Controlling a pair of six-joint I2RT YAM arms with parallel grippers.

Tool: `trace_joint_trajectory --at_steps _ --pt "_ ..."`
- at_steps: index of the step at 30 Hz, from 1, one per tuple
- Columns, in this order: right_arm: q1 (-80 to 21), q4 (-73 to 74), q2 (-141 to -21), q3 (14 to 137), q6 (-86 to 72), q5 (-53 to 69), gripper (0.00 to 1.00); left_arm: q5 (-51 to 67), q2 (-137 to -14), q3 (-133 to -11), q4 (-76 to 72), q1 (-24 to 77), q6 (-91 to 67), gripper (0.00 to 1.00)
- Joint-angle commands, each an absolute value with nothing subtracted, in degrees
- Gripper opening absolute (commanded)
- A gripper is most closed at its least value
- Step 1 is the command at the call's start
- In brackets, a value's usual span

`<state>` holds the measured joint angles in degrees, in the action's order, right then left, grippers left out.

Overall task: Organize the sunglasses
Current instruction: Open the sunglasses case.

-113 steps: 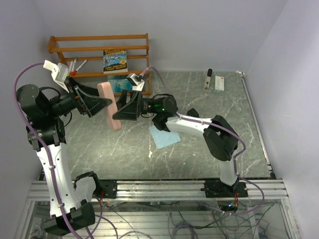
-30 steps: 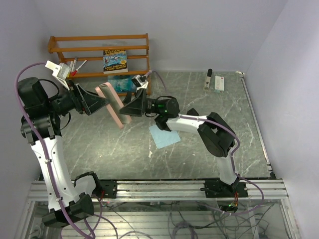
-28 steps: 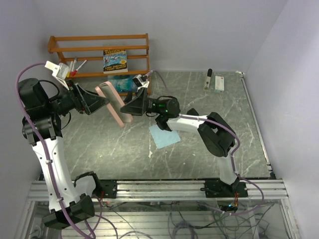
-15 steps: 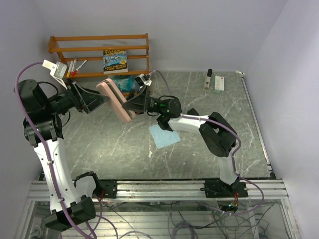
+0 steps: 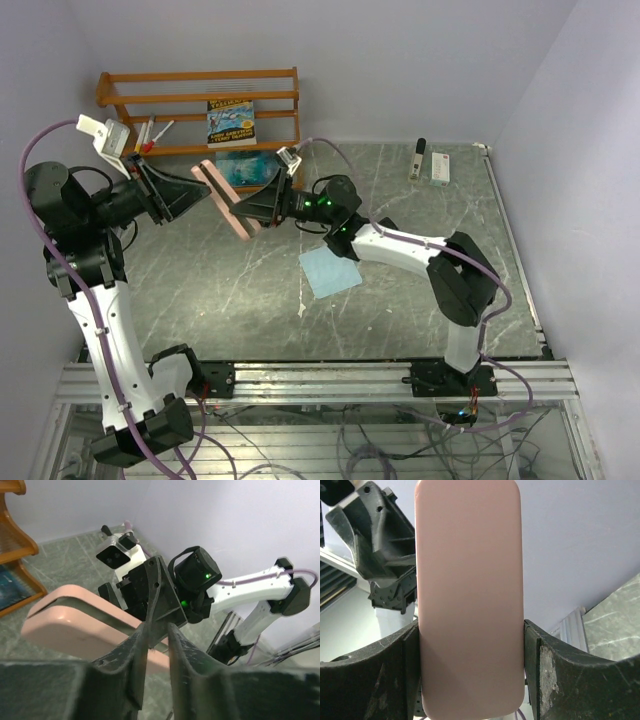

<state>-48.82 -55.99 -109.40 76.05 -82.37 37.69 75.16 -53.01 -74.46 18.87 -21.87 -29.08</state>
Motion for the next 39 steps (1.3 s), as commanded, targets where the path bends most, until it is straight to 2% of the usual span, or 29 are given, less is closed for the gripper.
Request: trace_joint_trajectory --at_steps 1,4,5,9,13,17,23,30,39 --pt "-48.8 -51.9 -103.5 75.4 -75.7 33.7 0.0 75.9 -52.4 -75.8 18.1 -21.8 -29.9 0.45" --pt "-48.5 -53.1 -102.1 73.8 -75.4 31.6 0.0 74.6 -52.2 -77.0 23.1 -21.8 -25.1 0.93" --pt "-48.3 -53.0 -101.2 73.3 -74.5 30.8 0.0 74.0 -52.2 -77.7 25.2 -21.8 -23.4 0.99" --pt "-47.3 -48.1 -97.2 72.7 -69.7 27.9 0.0 71.1 -52.2 -79.8 29.1 -21.8 -20.5 0.99" --pt "-47.2 -43.5 -95.2 74.4 -66.2 26.7 0.0 70.5 -52.5 -78.7 25.6 -21.8 -24.3 0.99" --pt "-47.5 -50.7 -97.7 75.3 -70.8 28.4 0.0 72.0 -52.6 -74.0 15.5 -21.7 -33.6 0.99" --pt "-50.0 -52.8 -101.7 79.1 -72.6 28.4 0.0 68.9 -53.4 -75.0 21.7 -21.8 -28.1 0.99" --pt "-52.8 -51.2 -105.5 84.9 -71.5 28.2 0.0 69.5 -54.0 -72.5 12.4 -21.8 -37.3 0.99" --pt "-53.3 -53.0 -106.1 84.4 -69.8 26.7 0.0 67.9 -54.8 -69.5 9.1 -21.7 -42.8 1.0"
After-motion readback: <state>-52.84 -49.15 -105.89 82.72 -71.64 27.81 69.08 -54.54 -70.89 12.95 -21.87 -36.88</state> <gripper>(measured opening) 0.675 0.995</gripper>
